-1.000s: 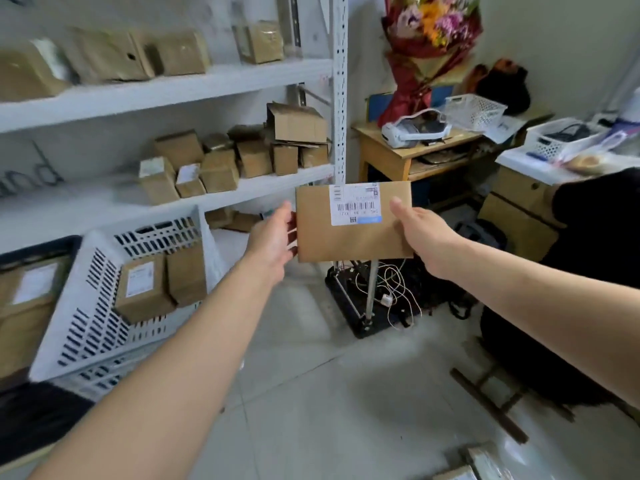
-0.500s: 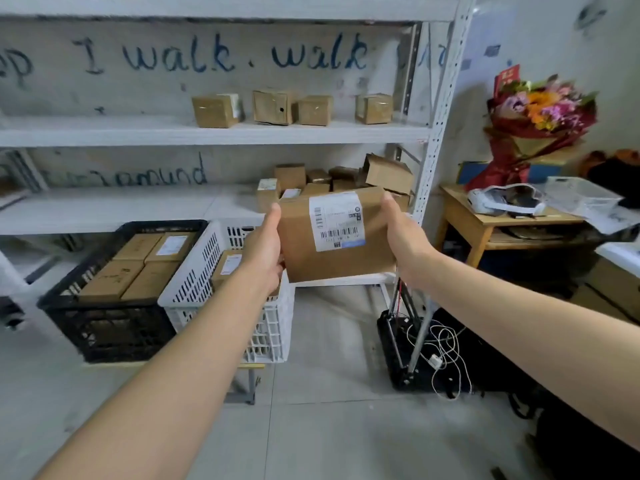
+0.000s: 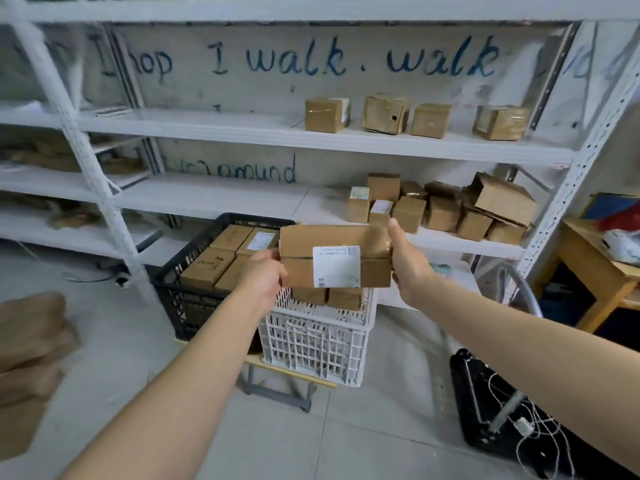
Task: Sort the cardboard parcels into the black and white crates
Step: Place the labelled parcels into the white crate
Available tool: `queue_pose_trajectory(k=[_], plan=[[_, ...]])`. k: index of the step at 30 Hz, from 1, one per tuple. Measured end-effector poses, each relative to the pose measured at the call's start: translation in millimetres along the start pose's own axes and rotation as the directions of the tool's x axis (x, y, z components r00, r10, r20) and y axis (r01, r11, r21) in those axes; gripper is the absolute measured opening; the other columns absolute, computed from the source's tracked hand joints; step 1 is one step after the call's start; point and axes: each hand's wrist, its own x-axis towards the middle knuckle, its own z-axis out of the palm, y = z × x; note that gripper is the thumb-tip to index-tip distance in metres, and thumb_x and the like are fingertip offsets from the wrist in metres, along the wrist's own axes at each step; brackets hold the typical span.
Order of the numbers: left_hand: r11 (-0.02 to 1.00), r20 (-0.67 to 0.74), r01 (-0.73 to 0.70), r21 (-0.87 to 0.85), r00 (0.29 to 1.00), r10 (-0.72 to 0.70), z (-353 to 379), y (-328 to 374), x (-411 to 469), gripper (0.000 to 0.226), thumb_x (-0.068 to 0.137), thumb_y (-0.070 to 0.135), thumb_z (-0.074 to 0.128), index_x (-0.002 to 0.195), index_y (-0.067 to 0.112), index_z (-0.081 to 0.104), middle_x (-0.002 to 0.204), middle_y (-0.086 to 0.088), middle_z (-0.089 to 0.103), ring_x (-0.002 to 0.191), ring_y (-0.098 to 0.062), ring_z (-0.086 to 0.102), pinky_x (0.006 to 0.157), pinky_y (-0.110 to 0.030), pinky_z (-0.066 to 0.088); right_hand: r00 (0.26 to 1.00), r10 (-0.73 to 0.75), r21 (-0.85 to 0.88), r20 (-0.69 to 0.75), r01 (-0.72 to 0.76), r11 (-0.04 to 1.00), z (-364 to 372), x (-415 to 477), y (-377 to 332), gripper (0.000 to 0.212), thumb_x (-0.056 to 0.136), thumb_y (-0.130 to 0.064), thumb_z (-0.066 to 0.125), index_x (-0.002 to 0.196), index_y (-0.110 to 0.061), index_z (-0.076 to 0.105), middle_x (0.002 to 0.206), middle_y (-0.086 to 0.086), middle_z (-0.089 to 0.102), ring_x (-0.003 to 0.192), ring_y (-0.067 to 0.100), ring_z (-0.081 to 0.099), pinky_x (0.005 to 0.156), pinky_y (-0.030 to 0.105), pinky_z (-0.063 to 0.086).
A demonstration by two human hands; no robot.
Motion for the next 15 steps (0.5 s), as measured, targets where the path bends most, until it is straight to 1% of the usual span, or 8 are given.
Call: queue_pose_trajectory(k=[2,4,5,6,8,10,13,15], plan=[[1.0,-0.036,0.006,-0.021,0.999,-0.007,-22,3,25,0.041,0.079,-0.02,0.035,0.101,0.007,0.056,0.099,-0.014,0.064,0.098,-0.027,0.061,0.075,-0.034,0.053,0.999,0.049,0.035,-0.001,-0.049,0.998,27,24,2,0.091,0.075,-0.078,0.042,0.141,-0.016,0.04,0.139,0.001,0.05,0.125,0.021,0.048,0.105,0.043,0.039],[0.991,-0.03,0.046,-0.123,0.998,-0.05,-43,7,50,0.031,0.081,-0.013,0.035,0.091,0.007,0.057,0.092,-0.014,0.066,0.09,-0.026,0.063,0.07,-0.035,0.054,0.996,0.087,0.107,-0.022,-0.084,0.991,54,45,0,0.07,0.079,-0.072,0.046,0.12,-0.017,0.056,0.106,-0.001,0.066,0.092,0.014,0.067,0.069,0.034,0.056],[0.982,-0.023,0.071,-0.174,0.997,-0.077,-54,9,62,0.025,0.085,-0.006,0.038,0.089,0.008,0.058,0.087,-0.012,0.069,0.085,-0.024,0.065,0.067,-0.035,0.054,0.994,0.1,0.131,-0.036,-0.094,0.987,68,54,-1,0.059,0.08,-0.069,0.05,0.108,-0.018,0.058,0.092,-0.004,0.067,0.076,0.012,0.068,0.054,0.028,0.053],[0.978,-0.021,0.086,-0.192,0.996,-0.092,-64,11,73,0.018,0.089,0.003,0.044,0.088,0.01,0.06,0.08,-0.009,0.072,0.08,-0.022,0.067,0.064,-0.034,0.054,0.993,0.105,0.136,-0.047,-0.098,0.986,81,65,-1,0.051,0.08,-0.066,0.054,0.1,-0.019,0.057,0.086,-0.004,0.066,0.072,0.013,0.067,0.05,0.025,0.049],[0.98,-0.018,0.098,-0.174,0.995,-0.102,-85,13,96,0.014,0.093,0.022,0.053,0.091,0.012,0.064,0.074,-0.003,0.074,0.077,-0.019,0.07,0.064,-0.034,0.056,0.994,0.098,0.098,-0.053,-0.092,0.991,105,85,2,0.042,0.079,-0.06,0.06,0.089,-0.02,0.055,0.088,-0.001,0.065,0.076,0.017,0.064,0.053,0.027,0.046],[0.981,-0.031,0.124,-0.147,0.991,-0.13,-101,15,118,0.019,0.092,0.031,0.059,0.096,0.014,0.065,0.082,-0.005,0.075,0.083,-0.021,0.07,0.071,-0.037,0.058,0.994,0.093,0.079,-0.053,-0.089,0.993,125,101,5,0.037,0.078,-0.056,0.064,0.086,-0.021,0.055,0.091,0.002,0.064,0.081,0.02,0.062,0.059,0.03,0.047],[0.982,-0.061,0.138,-0.13,0.987,-0.147,-116,22,140,0.019,0.091,0.031,0.061,0.1,0.014,0.064,0.092,-0.008,0.072,0.086,-0.023,0.07,0.066,-0.035,0.057,0.995,0.081,0.07,-0.05,-0.077,0.995,148,120,1,0.04,0.078,-0.049,0.066,0.099,-0.016,0.057,0.096,0.005,0.064,0.085,0.021,0.063,0.061,0.031,0.049],[0.979,-0.076,0.135,-0.151,0.986,-0.147,-119,25,149,0.015,0.09,0.028,0.062,0.097,0.014,0.063,0.09,-0.008,0.072,0.084,-0.022,0.069,0.063,-0.034,0.057,0.998,0.056,0.046,-0.04,-0.054,0.997,157,130,-5,0.035,0.08,-0.044,0.066,0.099,-0.015,0.059,0.096,0.004,0.066,0.083,0.019,0.063,0.061,0.03,0.048]])
